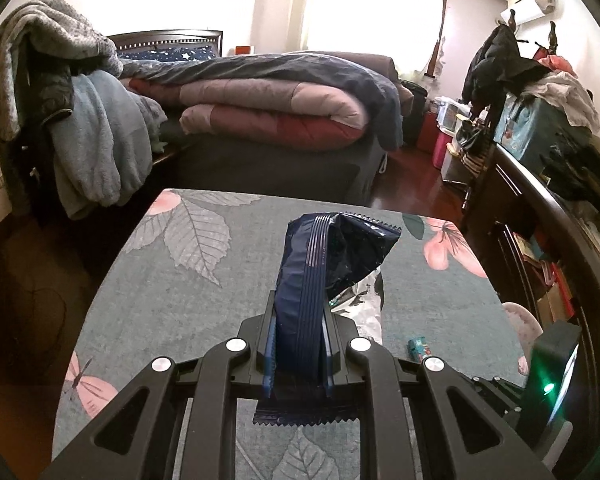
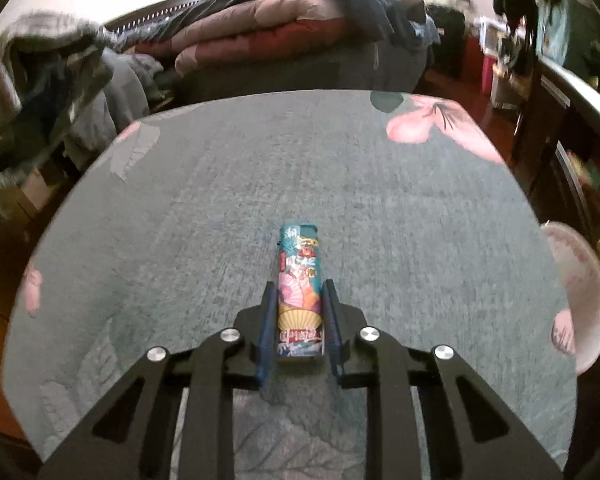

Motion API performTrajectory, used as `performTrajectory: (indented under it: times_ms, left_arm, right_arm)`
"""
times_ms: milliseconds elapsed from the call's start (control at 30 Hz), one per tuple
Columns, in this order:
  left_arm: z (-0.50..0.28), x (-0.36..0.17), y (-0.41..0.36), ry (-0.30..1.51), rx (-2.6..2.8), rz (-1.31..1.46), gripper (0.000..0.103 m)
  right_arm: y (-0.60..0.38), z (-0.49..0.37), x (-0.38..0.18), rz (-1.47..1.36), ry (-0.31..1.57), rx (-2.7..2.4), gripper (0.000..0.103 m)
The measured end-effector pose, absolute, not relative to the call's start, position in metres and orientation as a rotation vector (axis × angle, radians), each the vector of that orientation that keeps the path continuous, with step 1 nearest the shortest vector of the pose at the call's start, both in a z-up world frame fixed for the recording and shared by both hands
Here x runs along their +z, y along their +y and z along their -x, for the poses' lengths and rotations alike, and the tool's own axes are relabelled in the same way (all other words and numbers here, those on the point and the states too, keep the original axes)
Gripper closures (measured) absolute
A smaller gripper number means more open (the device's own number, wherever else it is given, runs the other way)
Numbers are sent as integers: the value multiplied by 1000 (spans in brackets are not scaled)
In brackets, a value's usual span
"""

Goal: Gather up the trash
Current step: 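Carry the blue wrapper and colourful tube over the pink wastebasket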

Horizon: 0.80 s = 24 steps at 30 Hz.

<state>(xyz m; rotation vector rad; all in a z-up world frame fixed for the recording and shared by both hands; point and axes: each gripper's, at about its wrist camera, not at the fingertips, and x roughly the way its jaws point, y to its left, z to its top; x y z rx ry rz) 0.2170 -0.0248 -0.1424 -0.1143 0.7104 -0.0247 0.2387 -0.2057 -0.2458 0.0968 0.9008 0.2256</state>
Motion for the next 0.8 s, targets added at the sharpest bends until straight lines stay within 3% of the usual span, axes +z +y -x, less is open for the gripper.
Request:
performTrajectory:
  times_ms: [800]
  left_arm:
    - [-230,-142,-154,721,-207,-46,85]
  right_arm:
    - [-354,-187,-219,-409,775,144,79]
